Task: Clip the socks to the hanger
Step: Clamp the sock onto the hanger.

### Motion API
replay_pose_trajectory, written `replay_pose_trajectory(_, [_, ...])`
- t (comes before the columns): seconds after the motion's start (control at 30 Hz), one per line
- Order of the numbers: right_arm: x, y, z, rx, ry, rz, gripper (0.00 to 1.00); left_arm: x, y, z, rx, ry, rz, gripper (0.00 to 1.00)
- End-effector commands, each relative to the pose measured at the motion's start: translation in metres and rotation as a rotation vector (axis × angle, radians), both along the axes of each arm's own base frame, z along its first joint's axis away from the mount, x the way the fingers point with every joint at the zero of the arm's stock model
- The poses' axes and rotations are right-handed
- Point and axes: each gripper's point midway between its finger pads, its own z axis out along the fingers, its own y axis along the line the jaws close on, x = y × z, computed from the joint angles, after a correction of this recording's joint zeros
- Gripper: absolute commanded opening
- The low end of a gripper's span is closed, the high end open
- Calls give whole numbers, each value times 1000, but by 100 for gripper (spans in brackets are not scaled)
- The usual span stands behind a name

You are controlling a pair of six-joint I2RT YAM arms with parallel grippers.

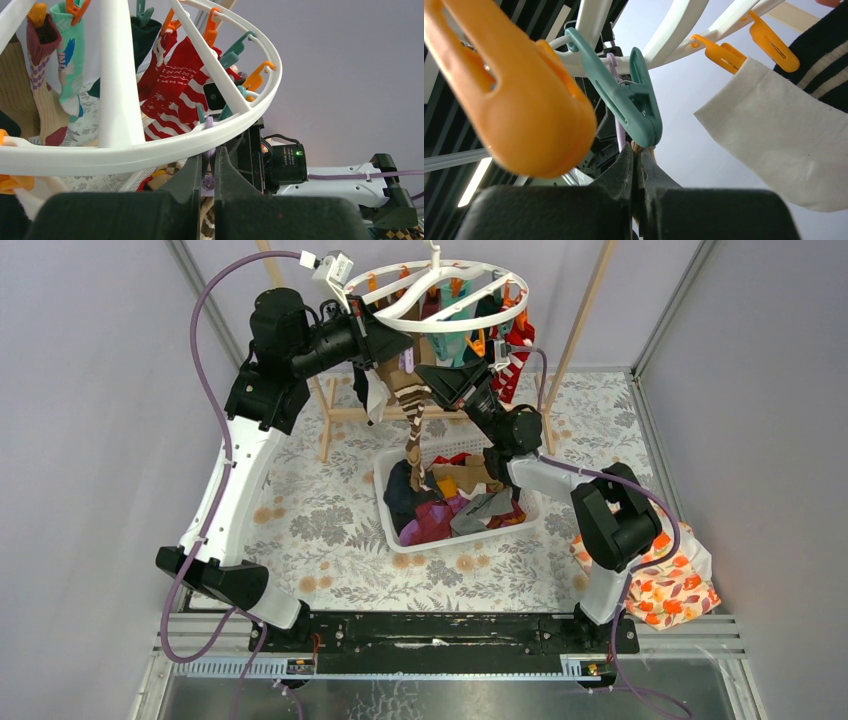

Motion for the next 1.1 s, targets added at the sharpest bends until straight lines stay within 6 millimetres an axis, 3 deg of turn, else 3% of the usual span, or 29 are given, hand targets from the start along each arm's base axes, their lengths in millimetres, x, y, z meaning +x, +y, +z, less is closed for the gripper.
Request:
replay_pose_trajectory(0.0, [-22,-20,43,119,-149,6,0,-16,-3,14,-21,-44,-72,0])
replay_pose_trajectory(0.83, [-17,-28,69,184,-193,-34,0,-14,-4,10,-22,-31,-76,0])
replay_pose_trajectory(1.07, [-18,-26,69,178,-203,-40,0,-14,-3,11,-22,-37,-68,16])
